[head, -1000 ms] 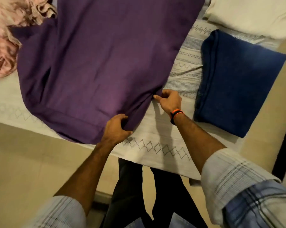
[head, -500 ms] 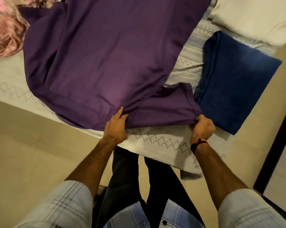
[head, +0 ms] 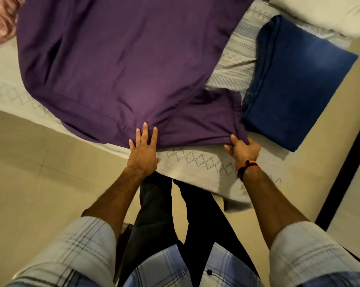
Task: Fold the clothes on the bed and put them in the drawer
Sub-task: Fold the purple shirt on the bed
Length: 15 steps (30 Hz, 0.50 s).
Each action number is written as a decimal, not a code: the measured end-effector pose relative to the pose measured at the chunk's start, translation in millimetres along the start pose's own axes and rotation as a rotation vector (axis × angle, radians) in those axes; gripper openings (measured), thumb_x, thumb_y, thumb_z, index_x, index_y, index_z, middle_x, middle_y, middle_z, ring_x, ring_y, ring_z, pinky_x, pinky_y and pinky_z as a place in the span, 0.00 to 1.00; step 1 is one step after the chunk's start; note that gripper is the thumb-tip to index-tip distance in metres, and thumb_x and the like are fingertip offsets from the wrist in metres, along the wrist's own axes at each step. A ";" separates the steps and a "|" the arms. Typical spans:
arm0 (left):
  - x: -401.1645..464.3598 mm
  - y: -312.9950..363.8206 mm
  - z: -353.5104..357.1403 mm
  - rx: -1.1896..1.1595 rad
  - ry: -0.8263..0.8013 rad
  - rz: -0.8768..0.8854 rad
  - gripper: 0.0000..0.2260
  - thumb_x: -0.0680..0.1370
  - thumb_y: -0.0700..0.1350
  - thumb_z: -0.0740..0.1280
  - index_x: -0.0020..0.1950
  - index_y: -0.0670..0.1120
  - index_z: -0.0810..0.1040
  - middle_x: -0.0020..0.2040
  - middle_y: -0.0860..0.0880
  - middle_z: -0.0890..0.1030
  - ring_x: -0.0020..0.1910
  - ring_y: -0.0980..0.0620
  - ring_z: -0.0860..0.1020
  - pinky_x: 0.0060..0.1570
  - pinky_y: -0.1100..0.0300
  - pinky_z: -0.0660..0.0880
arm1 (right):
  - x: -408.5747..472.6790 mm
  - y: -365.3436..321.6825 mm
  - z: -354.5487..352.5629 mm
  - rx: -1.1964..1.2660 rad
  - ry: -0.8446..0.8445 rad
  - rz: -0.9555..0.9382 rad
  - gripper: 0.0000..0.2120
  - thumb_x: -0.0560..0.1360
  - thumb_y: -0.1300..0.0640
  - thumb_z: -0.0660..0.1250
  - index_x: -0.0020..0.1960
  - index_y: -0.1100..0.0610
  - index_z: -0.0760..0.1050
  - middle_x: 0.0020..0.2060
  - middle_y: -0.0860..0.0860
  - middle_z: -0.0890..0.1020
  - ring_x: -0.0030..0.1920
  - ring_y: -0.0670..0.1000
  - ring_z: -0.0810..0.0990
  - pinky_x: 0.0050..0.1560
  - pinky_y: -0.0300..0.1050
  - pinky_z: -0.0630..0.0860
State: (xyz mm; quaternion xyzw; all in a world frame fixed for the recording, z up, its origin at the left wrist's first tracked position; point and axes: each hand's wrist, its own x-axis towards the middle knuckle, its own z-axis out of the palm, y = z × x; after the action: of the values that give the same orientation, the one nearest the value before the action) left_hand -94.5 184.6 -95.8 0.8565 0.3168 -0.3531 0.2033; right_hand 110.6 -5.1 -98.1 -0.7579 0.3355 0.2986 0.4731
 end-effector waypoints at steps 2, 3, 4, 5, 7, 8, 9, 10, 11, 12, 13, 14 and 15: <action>-1.7 -0.5 4.3 0.020 0.010 0.005 0.47 0.77 0.53 0.69 0.80 0.46 0.36 0.78 0.40 0.32 0.78 0.36 0.40 0.74 0.36 0.49 | -5.0 3.1 -9.7 -0.032 0.046 -0.037 0.09 0.73 0.64 0.74 0.52 0.61 0.76 0.48 0.55 0.82 0.30 0.48 0.82 0.36 0.43 0.82; -1.5 -0.9 4.7 0.028 0.013 0.006 0.46 0.77 0.54 0.69 0.80 0.47 0.36 0.78 0.40 0.32 0.78 0.36 0.40 0.74 0.36 0.49 | -6.8 5.9 -12.8 -0.046 0.046 -0.044 0.09 0.73 0.64 0.74 0.50 0.60 0.76 0.47 0.54 0.81 0.30 0.48 0.82 0.36 0.43 0.83; -1.4 -0.6 5.9 0.035 0.012 0.005 0.46 0.78 0.54 0.69 0.80 0.47 0.36 0.78 0.41 0.32 0.78 0.35 0.40 0.73 0.36 0.49 | -9.3 9.4 -16.6 -0.060 0.037 -0.042 0.08 0.73 0.64 0.74 0.49 0.59 0.75 0.46 0.53 0.81 0.30 0.48 0.82 0.36 0.43 0.83; -1.0 -0.5 6.1 0.044 0.009 0.002 0.46 0.78 0.55 0.68 0.80 0.48 0.35 0.78 0.41 0.31 0.78 0.35 0.39 0.73 0.35 0.49 | -10.3 13.2 -18.7 -0.081 0.028 -0.031 0.08 0.73 0.63 0.74 0.47 0.58 0.75 0.44 0.52 0.81 0.30 0.48 0.82 0.37 0.44 0.83; -1.1 -0.8 6.9 0.055 -0.002 0.000 0.45 0.78 0.56 0.67 0.79 0.50 0.34 0.77 0.42 0.30 0.77 0.35 0.38 0.72 0.33 0.49 | -12.6 19.3 -21.6 -0.139 0.039 -0.003 0.08 0.73 0.63 0.74 0.45 0.57 0.75 0.42 0.51 0.81 0.29 0.49 0.82 0.39 0.46 0.83; -1.3 -1.2 7.6 0.057 -0.008 0.001 0.45 0.78 0.56 0.66 0.79 0.50 0.34 0.77 0.42 0.30 0.77 0.34 0.38 0.72 0.32 0.50 | -12.3 21.8 -22.7 -0.157 0.058 0.006 0.08 0.73 0.63 0.74 0.43 0.57 0.75 0.40 0.51 0.81 0.29 0.49 0.82 0.40 0.47 0.83; -1.8 -2.7 8.4 0.057 -0.010 -0.004 0.45 0.78 0.56 0.66 0.79 0.51 0.33 0.77 0.42 0.29 0.77 0.34 0.38 0.72 0.32 0.50 | -11.3 24.8 -23.0 -0.161 0.075 0.011 0.09 0.73 0.63 0.74 0.41 0.56 0.75 0.40 0.51 0.80 0.29 0.50 0.82 0.41 0.47 0.83; -2.6 -4.6 9.2 0.051 -0.011 -0.020 0.45 0.78 0.57 0.66 0.79 0.53 0.33 0.77 0.41 0.28 0.77 0.33 0.38 0.71 0.31 0.50 | -10.9 26.5 -22.8 -0.163 0.079 0.018 0.09 0.73 0.63 0.74 0.40 0.56 0.75 0.39 0.51 0.80 0.30 0.50 0.82 0.42 0.47 0.83; -3.7 -7.2 10.1 0.044 -0.012 -0.042 0.45 0.78 0.57 0.66 0.78 0.53 0.32 0.76 0.41 0.28 0.76 0.32 0.38 0.71 0.31 0.50 | -10.9 28.0 -22.3 -0.177 0.076 0.021 0.07 0.74 0.62 0.73 0.41 0.57 0.76 0.38 0.51 0.80 0.30 0.50 0.82 0.43 0.47 0.83; -4.9 -10.9 11.0 0.043 -0.017 -0.059 0.45 0.78 0.58 0.66 0.78 0.54 0.32 0.76 0.41 0.27 0.76 0.31 0.38 0.70 0.30 0.51 | -10.9 29.4 -22.0 -0.204 0.067 0.025 0.05 0.74 0.61 0.73 0.44 0.58 0.77 0.38 0.50 0.81 0.31 0.50 0.82 0.43 0.48 0.83; -5.7 -14.8 11.0 0.048 -0.028 -0.066 0.46 0.78 0.58 0.66 0.78 0.54 0.31 0.76 0.40 0.27 0.76 0.31 0.37 0.70 0.30 0.52 | -10.4 29.9 -22.5 -0.222 0.052 0.029 0.05 0.74 0.60 0.73 0.45 0.58 0.78 0.38 0.50 0.81 0.31 0.50 0.82 0.44 0.48 0.84; -6.9 -18.3 11.0 0.059 -0.040 -0.061 0.46 0.78 0.57 0.66 0.78 0.54 0.31 0.76 0.40 0.28 0.76 0.32 0.37 0.70 0.30 0.53 | -9.3 30.8 -24.1 -0.218 0.030 0.034 0.06 0.74 0.58 0.74 0.46 0.58 0.78 0.39 0.51 0.82 0.33 0.51 0.83 0.44 0.49 0.83; -7.3 -21.4 9.8 0.076 -0.050 -0.052 0.45 0.79 0.57 0.65 0.78 0.53 0.31 0.76 0.40 0.28 0.77 0.32 0.38 0.71 0.30 0.53 | -8.3 31.1 -25.9 -0.197 0.003 0.044 0.07 0.73 0.57 0.74 0.45 0.58 0.78 0.40 0.52 0.83 0.34 0.51 0.83 0.44 0.49 0.83</action>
State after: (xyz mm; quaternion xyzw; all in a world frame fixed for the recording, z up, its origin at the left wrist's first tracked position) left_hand -117.9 191.4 -99.6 0.8460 0.3201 -0.3914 0.1690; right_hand 84.5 -37.1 -98.1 -0.7937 0.3219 0.3392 0.3891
